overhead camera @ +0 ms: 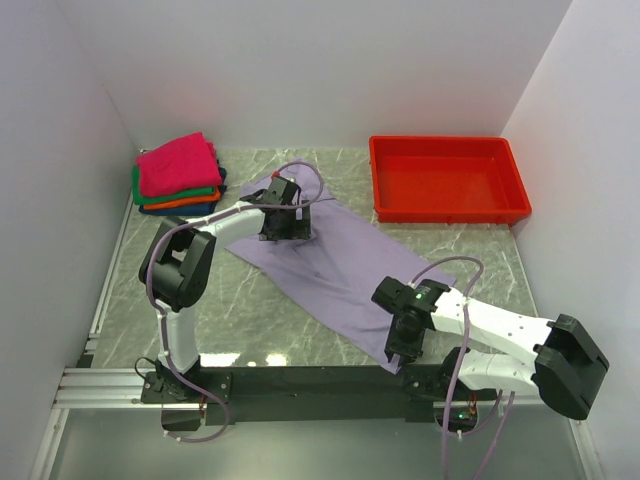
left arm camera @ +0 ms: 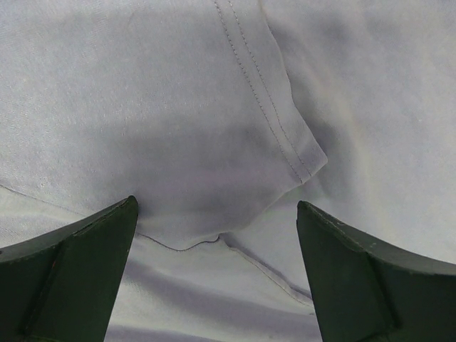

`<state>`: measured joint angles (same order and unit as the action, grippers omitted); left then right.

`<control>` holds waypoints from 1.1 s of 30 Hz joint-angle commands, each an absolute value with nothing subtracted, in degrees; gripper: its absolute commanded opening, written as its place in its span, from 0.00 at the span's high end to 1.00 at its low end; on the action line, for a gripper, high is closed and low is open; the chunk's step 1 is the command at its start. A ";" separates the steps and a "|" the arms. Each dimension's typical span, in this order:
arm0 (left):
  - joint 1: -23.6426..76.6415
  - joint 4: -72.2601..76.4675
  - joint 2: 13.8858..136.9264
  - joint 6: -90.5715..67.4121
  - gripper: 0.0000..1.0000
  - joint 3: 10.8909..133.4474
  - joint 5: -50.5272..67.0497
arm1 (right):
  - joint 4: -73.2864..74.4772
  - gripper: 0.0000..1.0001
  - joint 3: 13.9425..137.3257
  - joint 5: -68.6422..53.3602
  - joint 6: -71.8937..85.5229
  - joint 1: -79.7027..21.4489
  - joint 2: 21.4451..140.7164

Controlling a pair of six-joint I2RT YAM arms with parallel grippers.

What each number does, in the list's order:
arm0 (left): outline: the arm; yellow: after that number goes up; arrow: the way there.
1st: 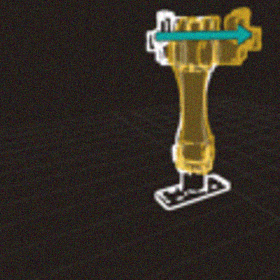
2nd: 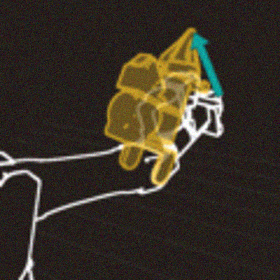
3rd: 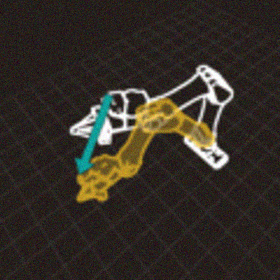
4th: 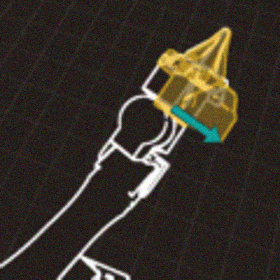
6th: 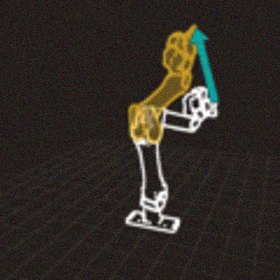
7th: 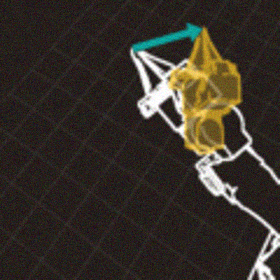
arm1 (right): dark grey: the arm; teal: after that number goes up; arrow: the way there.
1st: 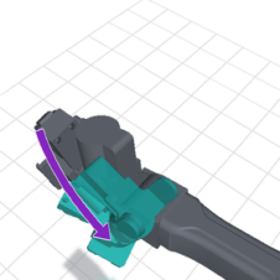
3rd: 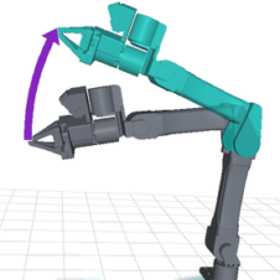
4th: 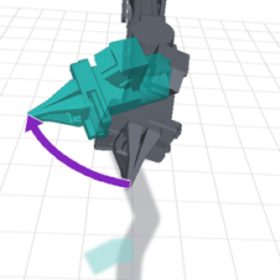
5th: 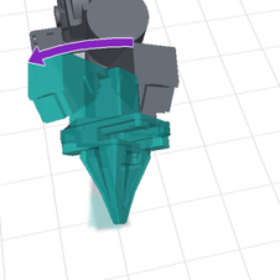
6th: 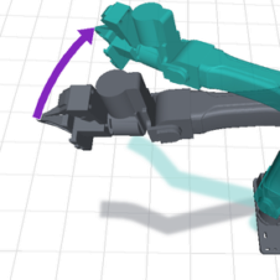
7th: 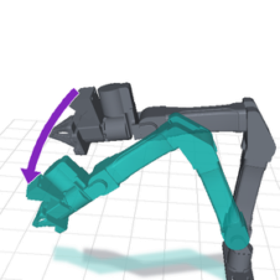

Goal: Fold and stack the t-shirts
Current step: Fold the tshirt

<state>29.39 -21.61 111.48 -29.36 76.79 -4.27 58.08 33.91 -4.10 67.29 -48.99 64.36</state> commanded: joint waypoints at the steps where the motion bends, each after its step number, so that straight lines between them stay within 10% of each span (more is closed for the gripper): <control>1: 29.18 -19.86 111.45 -29.09 0.01 76.03 -3.16 | 57.13 0.67 33.22 -3.16 68.64 -49.48 64.69; 33: 27.16 -18.98 112.94 -29.36 0.01 75.67 -2.20 | 54.58 0.65 31.81 -3.43 68.29 -49.48 66.18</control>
<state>27.75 -19.97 111.53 -29.41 75.16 -2.61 54.50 30.65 -4.58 67.92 -48.99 66.11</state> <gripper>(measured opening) 0.993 0.356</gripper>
